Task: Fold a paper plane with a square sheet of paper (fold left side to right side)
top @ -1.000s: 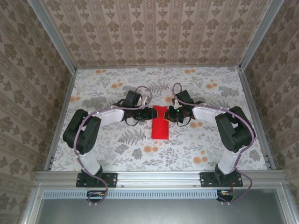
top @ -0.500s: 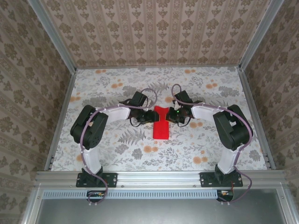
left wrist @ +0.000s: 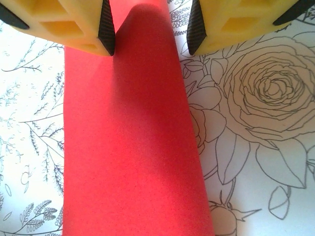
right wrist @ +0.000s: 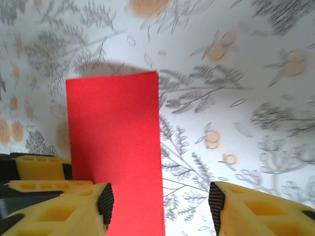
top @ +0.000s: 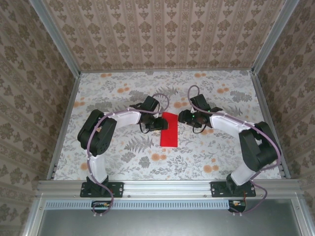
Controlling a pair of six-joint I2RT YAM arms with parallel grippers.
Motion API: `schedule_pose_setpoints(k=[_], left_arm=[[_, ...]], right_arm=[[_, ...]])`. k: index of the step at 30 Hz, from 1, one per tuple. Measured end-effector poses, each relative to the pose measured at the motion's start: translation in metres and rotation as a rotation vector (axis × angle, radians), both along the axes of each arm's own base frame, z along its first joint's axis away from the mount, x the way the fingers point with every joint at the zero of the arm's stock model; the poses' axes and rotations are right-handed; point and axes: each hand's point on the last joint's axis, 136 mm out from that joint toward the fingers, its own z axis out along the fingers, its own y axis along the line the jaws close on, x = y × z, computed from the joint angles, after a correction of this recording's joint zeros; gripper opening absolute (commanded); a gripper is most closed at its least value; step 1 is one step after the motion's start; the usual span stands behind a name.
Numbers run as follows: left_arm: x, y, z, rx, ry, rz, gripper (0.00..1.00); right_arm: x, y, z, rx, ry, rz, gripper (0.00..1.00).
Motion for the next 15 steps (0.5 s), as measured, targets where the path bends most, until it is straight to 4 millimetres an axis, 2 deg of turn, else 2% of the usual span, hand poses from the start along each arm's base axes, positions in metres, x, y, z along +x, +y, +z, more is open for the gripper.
schedule_pose_setpoints(k=[3, 7, 15], left_arm=[[0.000, 0.000, 0.000, 0.005, 0.001, -0.003, 0.46], [0.000, 0.000, -0.001, 0.016, 0.000, -0.004, 0.46], [0.001, 0.000, -0.001, 0.028, 0.006, -0.002, 0.47]], right_arm=[[-0.001, -0.014, 0.009, -0.018, -0.037, -0.046, 0.66], [-0.005, -0.026, 0.007, -0.034, -0.041, -0.086, 0.66], [-0.004, -0.028, 0.007, -0.037, -0.040, -0.095, 0.66]])
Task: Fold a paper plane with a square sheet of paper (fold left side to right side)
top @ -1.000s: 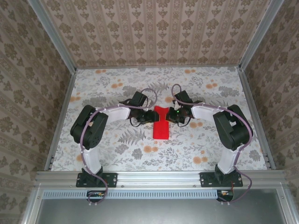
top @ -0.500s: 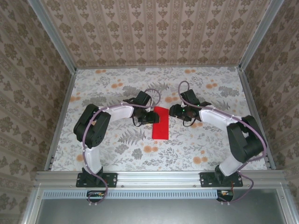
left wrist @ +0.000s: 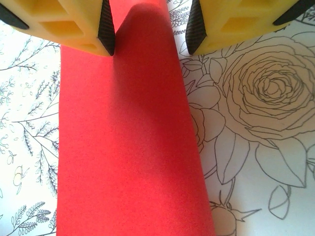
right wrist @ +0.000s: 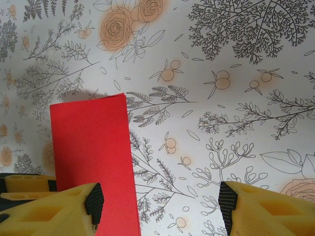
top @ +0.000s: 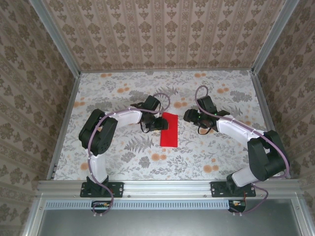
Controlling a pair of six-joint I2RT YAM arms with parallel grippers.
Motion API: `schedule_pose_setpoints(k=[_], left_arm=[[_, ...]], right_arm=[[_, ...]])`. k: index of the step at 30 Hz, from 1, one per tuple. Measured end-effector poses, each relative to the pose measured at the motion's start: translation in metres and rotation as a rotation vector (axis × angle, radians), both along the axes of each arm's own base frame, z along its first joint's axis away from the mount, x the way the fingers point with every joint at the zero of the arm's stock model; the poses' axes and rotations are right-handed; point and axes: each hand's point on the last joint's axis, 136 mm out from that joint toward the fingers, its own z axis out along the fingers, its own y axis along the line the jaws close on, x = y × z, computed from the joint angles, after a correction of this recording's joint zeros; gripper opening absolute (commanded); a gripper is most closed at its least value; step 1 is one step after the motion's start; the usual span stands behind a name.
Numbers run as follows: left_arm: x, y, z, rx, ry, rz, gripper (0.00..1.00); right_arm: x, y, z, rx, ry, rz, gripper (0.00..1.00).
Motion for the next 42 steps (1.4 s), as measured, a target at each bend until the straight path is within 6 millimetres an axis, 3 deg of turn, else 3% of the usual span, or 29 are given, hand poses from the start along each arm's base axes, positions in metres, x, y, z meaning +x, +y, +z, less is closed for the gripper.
schedule_pose_setpoints(k=[22, 29, 37, 42], left_arm=[[0.001, 0.000, -0.002, 0.019, 0.027, 0.021, 0.47], [0.001, 0.000, -0.002, 0.020, 0.027, 0.021, 0.46], [0.000, 0.000, -0.002, 0.027, 0.024, 0.020, 0.46], [0.000, 0.000, -0.002, 0.029, 0.025, 0.020, 0.47]], right_arm=[[-0.001, 0.003, 0.000, 0.016, 0.004, 0.013, 0.65], [-0.003, 0.013, -0.002, 0.055, 0.018, 0.048, 0.53], [-0.007, 0.038, -0.029, 0.107, 0.103, 0.123, 0.42], [-0.005, 0.057, -0.035, 0.144, 0.123, 0.164, 0.33]])
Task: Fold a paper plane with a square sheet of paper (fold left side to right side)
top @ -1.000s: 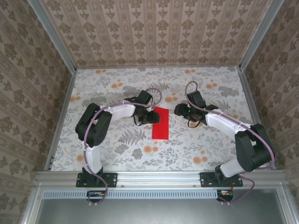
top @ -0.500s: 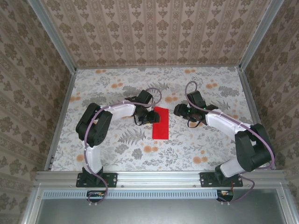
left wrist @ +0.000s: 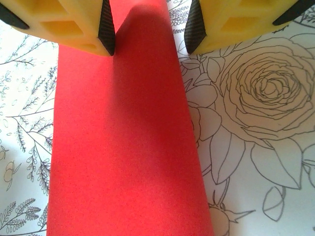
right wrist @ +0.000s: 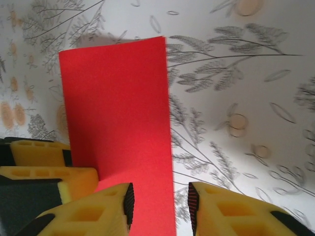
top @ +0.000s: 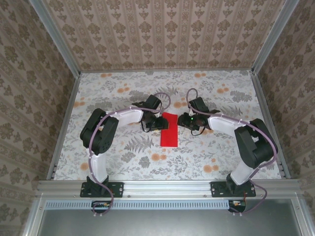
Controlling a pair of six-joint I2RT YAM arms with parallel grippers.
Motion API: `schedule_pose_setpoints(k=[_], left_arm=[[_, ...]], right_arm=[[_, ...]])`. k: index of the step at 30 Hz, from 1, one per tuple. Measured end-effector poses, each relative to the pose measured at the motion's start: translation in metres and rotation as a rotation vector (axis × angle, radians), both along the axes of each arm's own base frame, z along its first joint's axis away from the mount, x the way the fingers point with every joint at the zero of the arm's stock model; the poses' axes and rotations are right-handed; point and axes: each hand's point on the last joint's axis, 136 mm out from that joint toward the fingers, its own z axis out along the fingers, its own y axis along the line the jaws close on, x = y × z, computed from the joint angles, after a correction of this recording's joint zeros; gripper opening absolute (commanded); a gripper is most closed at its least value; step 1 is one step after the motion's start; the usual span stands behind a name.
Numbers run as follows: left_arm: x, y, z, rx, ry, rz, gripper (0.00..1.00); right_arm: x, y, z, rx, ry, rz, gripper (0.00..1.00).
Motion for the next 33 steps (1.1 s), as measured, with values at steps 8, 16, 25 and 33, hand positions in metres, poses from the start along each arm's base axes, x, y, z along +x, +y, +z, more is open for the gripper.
schedule_pose_setpoints(k=[8, 16, 25, 33], left_arm=[[0.000, -0.001, -0.001, 0.014, 0.005, -0.001, 0.47], [0.000, 0.000, -0.001, 0.022, 0.005, -0.001, 0.47], [0.000, 0.000, -0.001, 0.028, 0.000, -0.005, 0.46], [0.000, 0.001, -0.002, 0.032, -0.005, -0.013, 0.45]], right_arm=[[0.003, 0.010, -0.004, 0.018, 0.013, 0.012, 0.31], [0.004, 0.013, -0.004, 0.023, 0.012, 0.016, 0.26], [0.005, 0.012, -0.007, -0.002, 0.012, 0.008, 0.27], [0.010, 0.004, 0.010, -0.027, -0.042, -0.014, 0.27]])
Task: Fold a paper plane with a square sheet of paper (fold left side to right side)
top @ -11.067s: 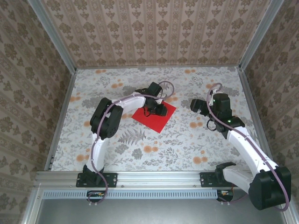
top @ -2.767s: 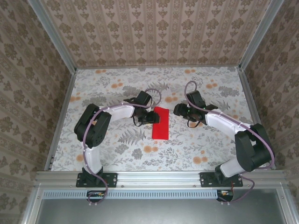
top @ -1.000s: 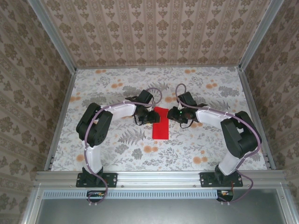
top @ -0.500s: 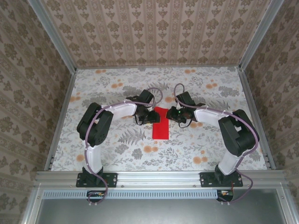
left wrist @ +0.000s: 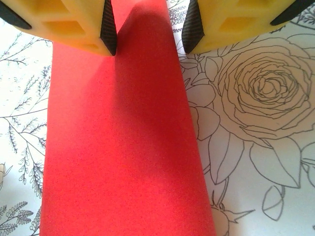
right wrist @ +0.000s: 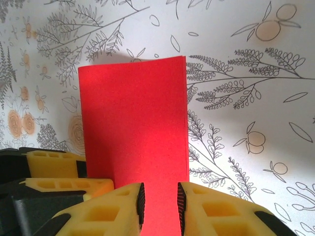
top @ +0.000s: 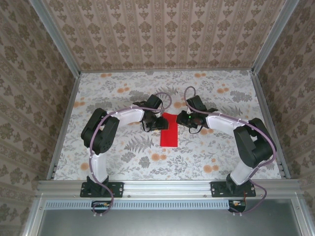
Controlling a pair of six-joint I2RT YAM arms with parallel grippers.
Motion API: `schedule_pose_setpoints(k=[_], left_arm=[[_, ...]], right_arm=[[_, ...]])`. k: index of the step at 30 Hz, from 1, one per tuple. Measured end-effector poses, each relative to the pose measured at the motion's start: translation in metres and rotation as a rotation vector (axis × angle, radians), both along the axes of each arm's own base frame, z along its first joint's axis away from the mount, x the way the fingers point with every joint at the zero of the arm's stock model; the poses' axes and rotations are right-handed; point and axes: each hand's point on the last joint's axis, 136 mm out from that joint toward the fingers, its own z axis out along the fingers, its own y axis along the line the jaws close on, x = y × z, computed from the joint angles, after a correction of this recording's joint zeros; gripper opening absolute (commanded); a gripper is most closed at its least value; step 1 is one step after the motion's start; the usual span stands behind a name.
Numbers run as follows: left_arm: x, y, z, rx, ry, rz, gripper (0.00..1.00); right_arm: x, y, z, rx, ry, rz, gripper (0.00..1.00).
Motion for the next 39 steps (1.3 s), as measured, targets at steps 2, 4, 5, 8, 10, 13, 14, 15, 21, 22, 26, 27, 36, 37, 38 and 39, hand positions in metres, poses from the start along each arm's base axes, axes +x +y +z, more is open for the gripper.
schedule_pose_setpoints(k=[2, 4, 5, 8, 10, 13, 14, 15, 21, 22, 26, 27, 36, 37, 38, 39], left_arm=[[0.000, 0.000, 0.000, 0.001, -0.001, -0.001, 0.45], [0.000, 0.000, 0.000, 0.003, -0.003, -0.002, 0.45], [0.000, 0.000, 0.000, 0.004, -0.004, -0.004, 0.45], [-0.001, 0.000, -0.001, 0.007, -0.007, -0.005, 0.45], [0.000, 0.000, -0.001, 0.007, -0.007, -0.005, 0.45], [0.000, 0.000, -0.001, 0.008, -0.007, -0.006, 0.45], [0.000, 0.000, -0.001, 0.008, -0.008, -0.006, 0.45], [0.000, 0.000, -0.001, 0.008, -0.008, -0.007, 0.45], [-0.001, 0.000, 0.000, 0.010, -0.009, -0.008, 0.46], [-0.001, 0.000, 0.000, 0.010, -0.009, -0.008, 0.46], [-0.001, 0.000, 0.000, 0.010, -0.009, -0.008, 0.46], [0.000, 0.000, 0.000, 0.010, -0.010, -0.008, 0.46], [-0.001, 0.000, 0.000, 0.011, -0.008, -0.009, 0.46], [-0.001, -0.001, 0.000, 0.011, -0.009, -0.009, 0.46], [-0.001, 0.000, 0.000, 0.013, -0.010, -0.009, 0.46], [-0.001, 0.000, 0.000, 0.013, -0.011, -0.008, 0.46]], right_arm=[[0.000, -0.001, 0.000, -0.002, 0.000, -0.002, 0.27], [0.001, -0.001, 0.000, -0.005, -0.002, -0.004, 0.27], [0.001, -0.002, 0.000, -0.007, -0.003, -0.006, 0.27], [0.001, -0.004, 0.001, -0.016, -0.011, -0.014, 0.28], [0.002, -0.004, 0.004, -0.014, -0.020, -0.015, 0.28], [0.002, -0.004, 0.006, -0.010, -0.025, -0.015, 0.27], [0.002, -0.003, 0.006, -0.010, -0.024, -0.014, 0.27], [0.002, -0.003, 0.006, -0.007, -0.023, -0.012, 0.26], [-0.002, 0.007, -0.003, 0.014, 0.012, 0.021, 0.23], [-0.003, 0.010, -0.006, 0.014, 0.022, 0.029, 0.23], [-0.005, 0.018, -0.015, 0.018, 0.049, 0.049, 0.22], [-0.005, 0.019, -0.016, 0.019, 0.054, 0.053, 0.22], [-0.004, 0.022, -0.033, 0.003, 0.108, 0.055, 0.19], [-0.005, 0.022, -0.036, -0.004, 0.120, 0.055, 0.18], [-0.006, 0.021, -0.038, -0.007, 0.128, 0.055, 0.18], [-0.008, 0.020, -0.041, -0.014, 0.142, 0.055, 0.18]])
